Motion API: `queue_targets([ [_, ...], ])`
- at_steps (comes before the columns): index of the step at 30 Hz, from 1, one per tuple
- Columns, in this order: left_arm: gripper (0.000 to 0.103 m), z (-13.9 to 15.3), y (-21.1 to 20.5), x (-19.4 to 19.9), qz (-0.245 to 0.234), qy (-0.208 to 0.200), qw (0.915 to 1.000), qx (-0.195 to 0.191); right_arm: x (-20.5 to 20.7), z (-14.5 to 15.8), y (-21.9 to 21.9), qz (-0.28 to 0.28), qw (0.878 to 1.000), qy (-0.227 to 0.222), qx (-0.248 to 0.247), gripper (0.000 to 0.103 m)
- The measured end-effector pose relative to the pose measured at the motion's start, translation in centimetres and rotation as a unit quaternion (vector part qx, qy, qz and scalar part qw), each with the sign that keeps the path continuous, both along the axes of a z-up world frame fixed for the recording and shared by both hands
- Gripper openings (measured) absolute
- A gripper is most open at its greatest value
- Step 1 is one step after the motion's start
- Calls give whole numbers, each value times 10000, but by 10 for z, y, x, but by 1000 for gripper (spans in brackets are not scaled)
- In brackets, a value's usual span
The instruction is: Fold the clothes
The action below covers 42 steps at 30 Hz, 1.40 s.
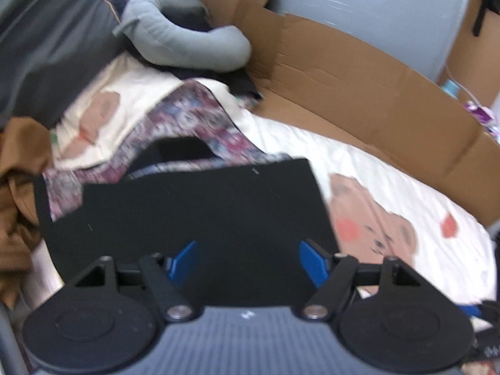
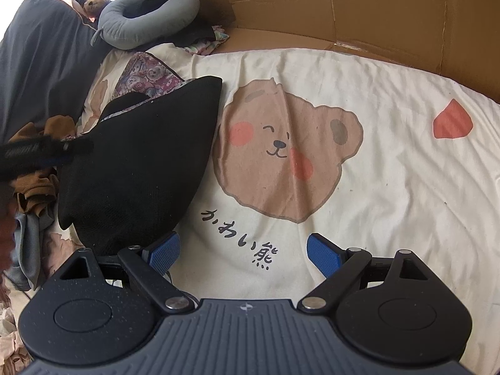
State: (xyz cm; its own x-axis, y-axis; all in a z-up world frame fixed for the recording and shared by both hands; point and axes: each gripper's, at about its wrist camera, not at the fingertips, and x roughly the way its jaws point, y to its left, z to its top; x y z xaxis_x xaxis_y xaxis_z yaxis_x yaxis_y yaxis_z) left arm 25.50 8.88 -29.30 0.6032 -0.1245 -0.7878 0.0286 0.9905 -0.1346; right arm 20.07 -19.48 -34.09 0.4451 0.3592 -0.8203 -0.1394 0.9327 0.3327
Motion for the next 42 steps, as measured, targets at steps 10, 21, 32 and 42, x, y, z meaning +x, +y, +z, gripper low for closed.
queue_targets([
  [10,91,-25,27,51,35,-159,9968,780,-1,-1,-1,20,10000,23,38,92],
  [21,94,-62,65,102,-238,152,9967,760,-3,-5,-1,46,9999,93,54,92],
  [32,19,-46,62,90,-668,42,9942,840,-4,-6,-6,20,9999,105,57,92],
  [42,6,-13,43,50,-1124,-149,9935,70,-1,2,-7,10,9992,48,386,92],
])
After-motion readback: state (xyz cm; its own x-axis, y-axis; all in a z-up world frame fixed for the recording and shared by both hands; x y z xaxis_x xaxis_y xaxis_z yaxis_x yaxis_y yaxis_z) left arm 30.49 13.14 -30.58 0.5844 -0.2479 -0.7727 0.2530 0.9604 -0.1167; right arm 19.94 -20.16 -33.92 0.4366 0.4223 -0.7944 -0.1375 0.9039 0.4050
